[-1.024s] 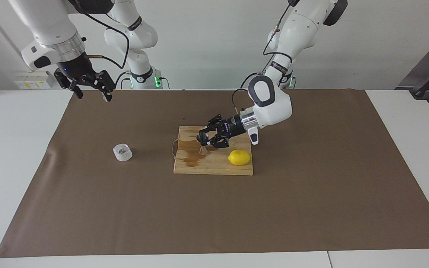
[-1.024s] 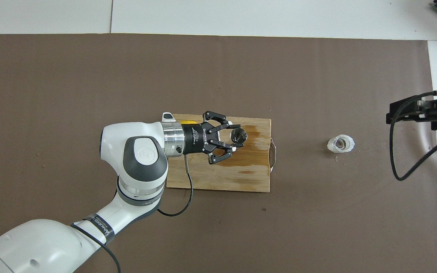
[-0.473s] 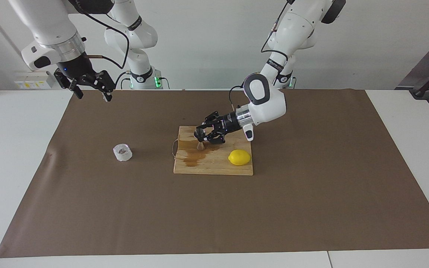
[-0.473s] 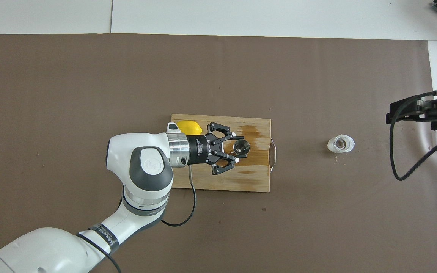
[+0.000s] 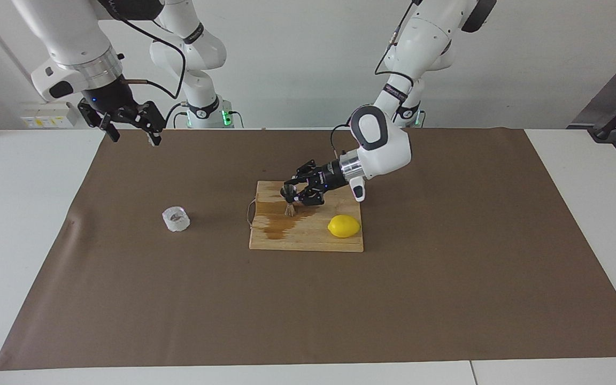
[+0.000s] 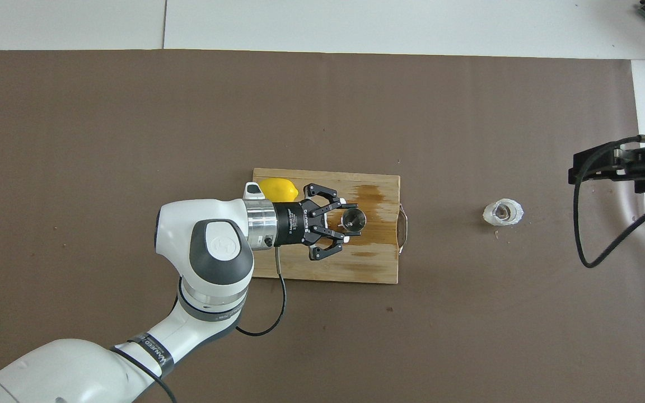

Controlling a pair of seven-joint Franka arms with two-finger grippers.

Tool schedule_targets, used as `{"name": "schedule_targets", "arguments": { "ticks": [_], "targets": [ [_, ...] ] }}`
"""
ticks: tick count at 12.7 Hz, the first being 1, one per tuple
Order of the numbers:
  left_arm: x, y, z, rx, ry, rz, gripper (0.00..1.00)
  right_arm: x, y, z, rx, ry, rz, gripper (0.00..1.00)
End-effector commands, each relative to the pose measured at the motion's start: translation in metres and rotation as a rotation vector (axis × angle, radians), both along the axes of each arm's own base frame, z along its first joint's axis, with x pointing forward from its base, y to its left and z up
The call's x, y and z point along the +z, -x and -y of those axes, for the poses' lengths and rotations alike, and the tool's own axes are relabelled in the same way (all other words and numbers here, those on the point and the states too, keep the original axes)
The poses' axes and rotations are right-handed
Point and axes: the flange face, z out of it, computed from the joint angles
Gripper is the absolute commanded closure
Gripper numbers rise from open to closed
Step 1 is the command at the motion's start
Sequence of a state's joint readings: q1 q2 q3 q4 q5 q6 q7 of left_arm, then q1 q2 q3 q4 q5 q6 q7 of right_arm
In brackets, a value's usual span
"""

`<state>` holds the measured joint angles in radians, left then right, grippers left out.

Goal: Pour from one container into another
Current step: 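Lower the metal cup onto the board and open the left gripper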

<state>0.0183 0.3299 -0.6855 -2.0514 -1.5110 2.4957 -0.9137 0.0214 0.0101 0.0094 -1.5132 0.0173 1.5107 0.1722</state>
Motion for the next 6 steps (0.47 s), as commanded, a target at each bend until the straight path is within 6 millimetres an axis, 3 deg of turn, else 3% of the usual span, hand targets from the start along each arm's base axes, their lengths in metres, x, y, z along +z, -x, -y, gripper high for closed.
{"name": "schedule_targets", "arguments": {
  "ticks": [1,3,4,5,6],
  "targets": [
    [0.0028,0.0055,-0.0103,0.006,-0.017,0.028,0.57,-0.0006,0.0062,0.0024,0.055,-0.003,-0.005,0.0],
    [0.0029,0.0055,-0.0103,-0.036,-0.021,0.099,0.47,-0.0017,0.0057,0.0024,0.084,-0.004,-0.003,0.0],
    [0.0031,0.0045,-0.0117,-0.056,-0.023,0.126,0.37,-0.0021,0.0054,0.0016,0.097,-0.004,-0.001,0.0],
    [0.0038,0.004,-0.0116,-0.059,-0.019,0.126,0.23,-0.0021,0.0054,0.0016,0.103,-0.004,-0.001,0.0],
    [0.0045,0.0038,-0.0111,-0.06,-0.017,0.123,0.01,-0.002,0.0053,0.0016,0.104,-0.004,0.001,0.0]
  ]
}}
